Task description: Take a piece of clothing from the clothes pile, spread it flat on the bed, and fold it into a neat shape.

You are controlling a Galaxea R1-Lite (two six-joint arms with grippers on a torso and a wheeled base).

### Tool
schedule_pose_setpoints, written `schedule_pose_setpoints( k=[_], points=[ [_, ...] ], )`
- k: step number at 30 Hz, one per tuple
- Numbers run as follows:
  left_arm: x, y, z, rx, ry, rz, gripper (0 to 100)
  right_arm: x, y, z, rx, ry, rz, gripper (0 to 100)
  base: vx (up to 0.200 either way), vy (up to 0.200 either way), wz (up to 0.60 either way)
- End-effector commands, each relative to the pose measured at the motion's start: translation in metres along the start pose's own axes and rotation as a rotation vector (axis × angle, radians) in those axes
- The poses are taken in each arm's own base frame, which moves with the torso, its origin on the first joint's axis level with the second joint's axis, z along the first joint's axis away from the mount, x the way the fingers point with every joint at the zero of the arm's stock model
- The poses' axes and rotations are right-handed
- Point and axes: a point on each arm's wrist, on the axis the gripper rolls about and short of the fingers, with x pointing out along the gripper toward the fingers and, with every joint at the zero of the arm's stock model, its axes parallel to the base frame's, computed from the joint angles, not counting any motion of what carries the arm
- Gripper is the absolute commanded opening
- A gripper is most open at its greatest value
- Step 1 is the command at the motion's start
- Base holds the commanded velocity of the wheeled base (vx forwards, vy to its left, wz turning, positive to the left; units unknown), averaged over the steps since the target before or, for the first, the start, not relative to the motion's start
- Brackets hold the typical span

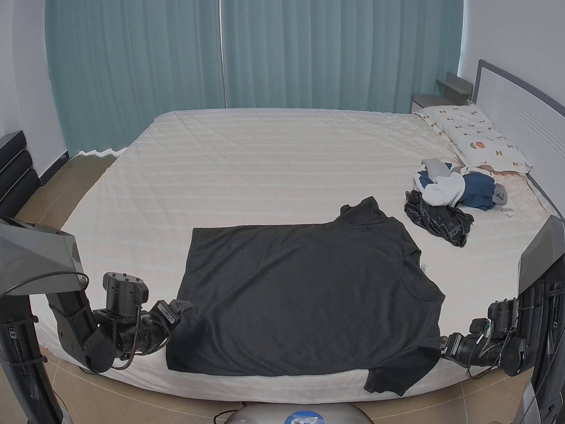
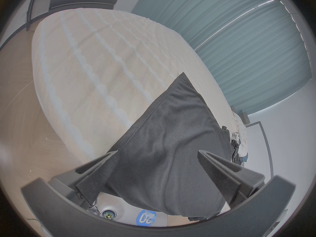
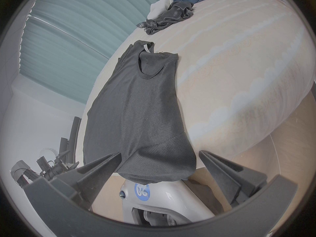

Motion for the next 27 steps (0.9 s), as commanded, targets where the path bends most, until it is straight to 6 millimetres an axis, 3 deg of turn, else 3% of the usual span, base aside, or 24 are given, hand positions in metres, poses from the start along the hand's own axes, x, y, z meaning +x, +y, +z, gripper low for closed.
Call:
schedule_pose_setpoints(
  k=[1, 15, 21, 27],
  points=[
    [0.0019, 0.002, -0.0015, 0.0, 0.007, 0.01, 100, -0.0007, 0.0007, 0.0005, -0.005, -0.008, 0.005, 100, 0.0, 0.0, 0.0],
    [0.0044, -0.0002, -0.0019, -0.008, 0.018, -0.003, 100, -0.0005, 0.0005, 0.0003, -0.005, -0.007, 0.004, 100, 0.0, 0.0, 0.0],
    [0.0045, -0.0004, -0.0033, -0.003, 0.02, -0.002, 100, -0.0005, 0.0005, 0.0003, -0.005, -0.007, 0.004, 100, 0.0, -0.2, 0.0],
    [0.0025, 0.0004, -0.0032, -0.001, 0.018, 0.001, 100, -0.0005, 0.0005, 0.0003, -0.005, -0.007, 0.004, 100, 0.0, 0.0, 0.0]
  ],
)
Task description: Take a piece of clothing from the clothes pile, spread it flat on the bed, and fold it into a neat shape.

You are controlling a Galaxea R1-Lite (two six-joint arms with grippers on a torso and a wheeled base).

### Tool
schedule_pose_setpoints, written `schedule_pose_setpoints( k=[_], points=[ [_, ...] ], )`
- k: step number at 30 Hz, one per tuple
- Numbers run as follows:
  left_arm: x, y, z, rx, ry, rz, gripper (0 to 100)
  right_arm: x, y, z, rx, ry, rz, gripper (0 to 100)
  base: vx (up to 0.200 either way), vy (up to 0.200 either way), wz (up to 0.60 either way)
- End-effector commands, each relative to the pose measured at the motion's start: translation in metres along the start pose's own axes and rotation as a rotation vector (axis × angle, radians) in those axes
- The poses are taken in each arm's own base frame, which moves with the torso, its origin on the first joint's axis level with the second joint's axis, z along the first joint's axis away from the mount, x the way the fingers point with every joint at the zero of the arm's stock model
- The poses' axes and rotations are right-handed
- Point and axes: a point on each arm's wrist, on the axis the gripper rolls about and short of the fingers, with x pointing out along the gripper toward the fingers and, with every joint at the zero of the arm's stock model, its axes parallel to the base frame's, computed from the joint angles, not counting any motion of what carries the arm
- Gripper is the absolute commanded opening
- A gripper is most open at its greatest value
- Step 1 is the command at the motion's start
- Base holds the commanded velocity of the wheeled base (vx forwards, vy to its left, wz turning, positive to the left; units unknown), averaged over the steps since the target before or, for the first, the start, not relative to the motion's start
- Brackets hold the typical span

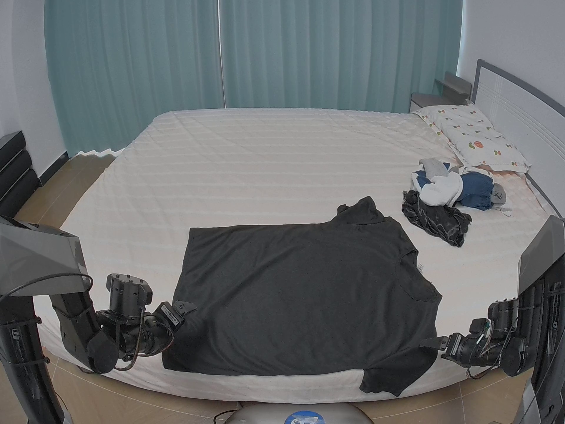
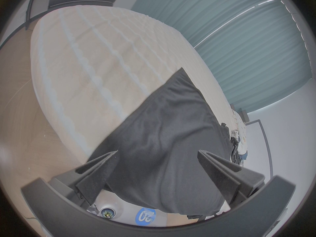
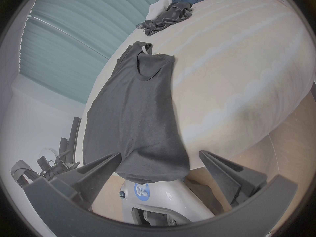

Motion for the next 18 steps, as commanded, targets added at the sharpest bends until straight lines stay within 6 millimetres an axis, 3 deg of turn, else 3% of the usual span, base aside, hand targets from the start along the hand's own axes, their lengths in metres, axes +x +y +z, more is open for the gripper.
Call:
schedule_pose_setpoints(
  k=[1, 7, 13, 18],
  points=[
    [-0.001, 0.001, 0.0, 0.0, 0.0, 0.004, 100, -0.001, 0.001, 0.0, -0.004, -0.007, 0.005, 100, 0.0, 0.0, 0.0],
    [-0.013, 0.006, 0.016, 0.014, -0.025, -0.016, 100, 0.0, 0.0, 0.0, -0.004, -0.006, 0.004, 100, 0.0, 0.0, 0.0],
    [-0.027, 0.035, 0.036, 0.176, 0.091, -0.083, 100, 0.0, 0.001, 0.0, -0.005, -0.006, 0.005, 100, 0.0, 0.0, 0.0],
    [-0.025, 0.057, 0.03, 0.298, 0.178, -0.071, 100, 0.0, 0.001, 0.0, -0.005, -0.006, 0.005, 100, 0.0, 0.0, 0.0]
  ],
)
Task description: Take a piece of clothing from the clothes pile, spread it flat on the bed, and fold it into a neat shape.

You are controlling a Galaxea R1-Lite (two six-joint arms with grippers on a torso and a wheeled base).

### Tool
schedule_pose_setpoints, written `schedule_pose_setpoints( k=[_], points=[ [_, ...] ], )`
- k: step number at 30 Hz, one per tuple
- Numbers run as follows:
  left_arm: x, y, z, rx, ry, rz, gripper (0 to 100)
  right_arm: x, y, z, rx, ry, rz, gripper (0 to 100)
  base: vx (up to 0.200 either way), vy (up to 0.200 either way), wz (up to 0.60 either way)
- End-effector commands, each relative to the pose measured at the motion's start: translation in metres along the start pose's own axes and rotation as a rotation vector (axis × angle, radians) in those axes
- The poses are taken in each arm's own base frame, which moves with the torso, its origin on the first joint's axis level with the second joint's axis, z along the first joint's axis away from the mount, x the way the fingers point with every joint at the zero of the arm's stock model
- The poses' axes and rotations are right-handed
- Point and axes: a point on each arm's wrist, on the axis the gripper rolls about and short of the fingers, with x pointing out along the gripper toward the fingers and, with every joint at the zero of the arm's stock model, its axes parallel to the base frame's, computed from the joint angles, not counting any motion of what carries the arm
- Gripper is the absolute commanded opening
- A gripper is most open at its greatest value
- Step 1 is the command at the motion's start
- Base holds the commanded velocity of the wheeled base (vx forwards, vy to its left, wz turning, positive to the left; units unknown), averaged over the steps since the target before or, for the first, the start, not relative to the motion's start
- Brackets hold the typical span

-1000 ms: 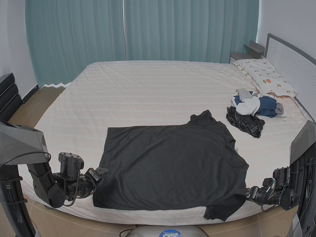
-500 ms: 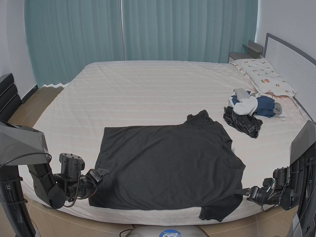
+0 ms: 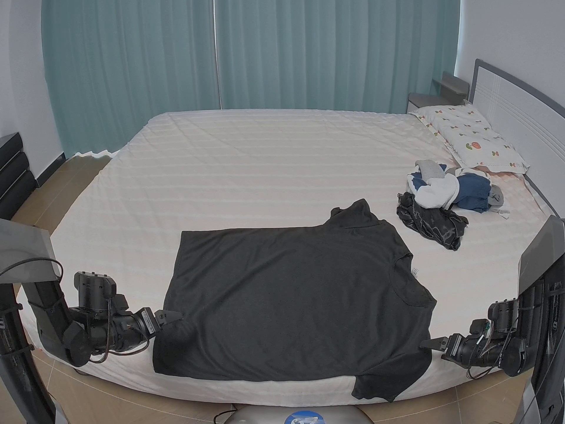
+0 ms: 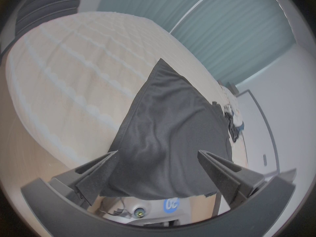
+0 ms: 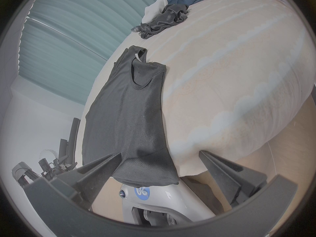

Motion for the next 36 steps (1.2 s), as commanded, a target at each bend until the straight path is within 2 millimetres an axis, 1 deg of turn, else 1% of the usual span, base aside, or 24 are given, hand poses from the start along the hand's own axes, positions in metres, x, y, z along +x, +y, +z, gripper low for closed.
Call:
schedule_pose_setpoints(
  k=[1, 4, 7, 13, 15, 18, 21, 27, 31, 36],
  points=[
    [-0.005, 0.031, -0.017, 0.096, 0.114, 0.035, 100, 0.0, 0.0, 0.0, -0.004, -0.007, 0.004, 100, 0.0, 0.0, 0.0],
    [-0.003, 0.039, -0.033, 0.215, 0.19, 0.048, 100, 0.0, 0.0, 0.0, -0.004, -0.007, 0.004, 100, 0.0, 0.0, 0.0],
    [0.001, 0.042, -0.037, 0.249, 0.208, 0.069, 100, 0.0, 0.0, 0.0, -0.004, -0.007, 0.004, 100, 0.0, 0.0, 0.0],
    [-0.001, 0.041, -0.05, 0.288, 0.223, 0.124, 100, 0.0, 0.0, 0.0, -0.005, -0.005, 0.003, 100, 0.0, 0.0, 0.0],
    [0.003, 0.04, -0.054, 0.307, 0.221, 0.15, 100, 0.0, 0.0, 0.0, -0.005, -0.005, 0.003, 100, 0.0, 0.0, 0.0],
    [0.009, 0.041, -0.057, 0.328, 0.194, 0.176, 100, 0.0, 0.0, 0.0, -0.004, -0.004, 0.003, 100, 0.0, 0.0, 0.0],
    [0.011, 0.041, -0.058, 0.329, 0.18, 0.168, 100, 0.0, 0.0, 0.0, -0.006, -0.004, 0.004, 100, 0.0, 0.0, 0.0],
    [0.016, 0.033, -0.066, 0.389, 0.204, 0.142, 100, 0.0, 0.0, 0.0, -0.007, -0.004, 0.004, 100, 0.0, 0.0, 0.0],
    [0.021, 0.029, -0.067, 0.409, 0.193, 0.124, 100, 0.0, 0.0, 0.0, -0.007, -0.004, 0.004, 100, 0.0, 0.0, 0.0],
    [0.021, 0.029, -0.066, 0.404, 0.19, 0.125, 100, 0.0, 0.001, 0.0, -0.008, -0.004, 0.005, 100, 0.0, 0.0, 0.0]
  ],
)
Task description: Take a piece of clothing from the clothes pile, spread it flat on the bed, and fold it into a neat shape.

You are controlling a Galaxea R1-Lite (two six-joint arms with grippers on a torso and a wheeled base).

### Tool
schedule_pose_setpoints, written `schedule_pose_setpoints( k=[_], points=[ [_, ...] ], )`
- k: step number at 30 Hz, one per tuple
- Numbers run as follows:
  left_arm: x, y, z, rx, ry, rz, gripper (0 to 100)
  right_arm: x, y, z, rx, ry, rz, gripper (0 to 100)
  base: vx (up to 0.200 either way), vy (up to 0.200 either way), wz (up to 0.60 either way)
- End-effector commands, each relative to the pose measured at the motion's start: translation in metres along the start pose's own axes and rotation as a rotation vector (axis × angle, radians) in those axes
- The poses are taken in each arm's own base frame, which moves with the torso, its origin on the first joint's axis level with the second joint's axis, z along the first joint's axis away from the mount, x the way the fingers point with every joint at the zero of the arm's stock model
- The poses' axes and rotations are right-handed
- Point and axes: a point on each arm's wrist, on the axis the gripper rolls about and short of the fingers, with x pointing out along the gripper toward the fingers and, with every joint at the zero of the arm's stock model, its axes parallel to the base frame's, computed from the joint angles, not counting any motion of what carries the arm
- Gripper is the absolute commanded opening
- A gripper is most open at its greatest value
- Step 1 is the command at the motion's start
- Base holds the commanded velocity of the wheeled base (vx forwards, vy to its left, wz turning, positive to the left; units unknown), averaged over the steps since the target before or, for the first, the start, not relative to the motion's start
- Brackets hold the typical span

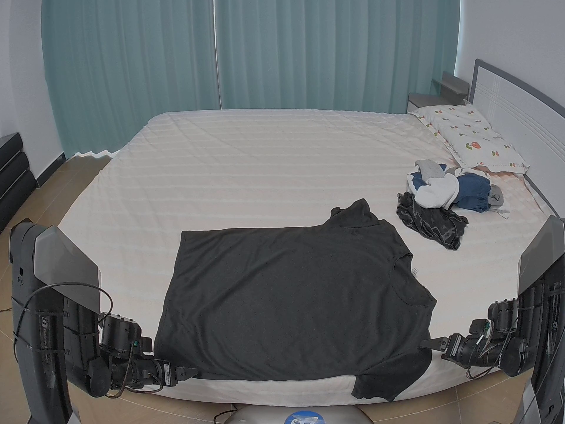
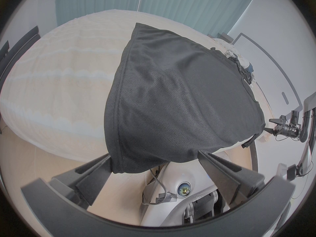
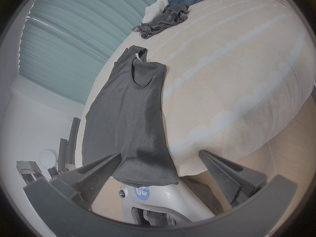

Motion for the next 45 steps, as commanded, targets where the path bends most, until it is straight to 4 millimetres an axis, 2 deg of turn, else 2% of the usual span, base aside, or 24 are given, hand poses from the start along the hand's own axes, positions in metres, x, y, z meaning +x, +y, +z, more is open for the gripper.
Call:
schedule_pose_setpoints(
  k=[1, 3, 4, 15, 24, 28, 30, 34, 39, 45],
  points=[
    [0.001, 0.0, -0.002, -0.003, 0.013, 0.001, 100, 0.0, 0.001, 0.0, -0.004, -0.005, 0.004, 100, 0.0, 0.0, 0.0],
    [0.001, 0.001, -0.003, -0.004, 0.015, 0.002, 100, 0.0, 0.001, 0.0, -0.004, -0.005, 0.004, 100, 0.0, 0.0, 0.0],
    [0.0, 0.001, -0.003, -0.007, 0.013, 0.003, 0, 0.0, 0.001, 0.0, -0.004, -0.005, 0.004, 100, 0.0, 0.0, 0.0],
    [-0.013, 0.009, -0.002, -0.085, -0.001, 0.016, 0, 0.0, 0.0, 0.0, -0.003, -0.007, 0.002, 100, 0.0, 0.0, 0.0],
    [-0.017, 0.006, 0.003, -0.211, -0.052, -0.006, 0, 0.005, 0.002, 0.007, -0.024, -0.039, 0.015, 100, 0.0, 0.0, 0.0],
    [-0.017, 0.004, 0.005, -0.252, -0.075, -0.02, 0, 0.015, 0.012, 0.014, -0.071, -0.067, 0.047, 100, 0.0, 0.0, 0.0],
    [-0.017, 0.004, 0.007, -0.276, -0.094, -0.028, 0, 0.023, 0.024, 0.018, -0.123, -0.1, 0.065, 100, 0.0, 0.0, 0.0],
    [-0.018, 0.003, 0.009, -0.336, -0.11, -0.039, 0, 0.033, 0.039, 0.017, -0.175, -0.112, 0.086, 100, 0.0, 0.0, 0.0],
    [-0.018, 0.003, 0.009, -0.353, -0.112, -0.047, 0, 0.031, 0.038, 0.018, -0.173, -0.113, 0.085, 100, 0.0, 0.0, 0.0],
    [-0.018, 0.003, 0.009, -0.353, -0.109, -0.054, 0, 0.043, 0.027, 0.016, -0.156, -0.097, 0.059, 100, 0.0, 0.0, 0.0]
  ],
)
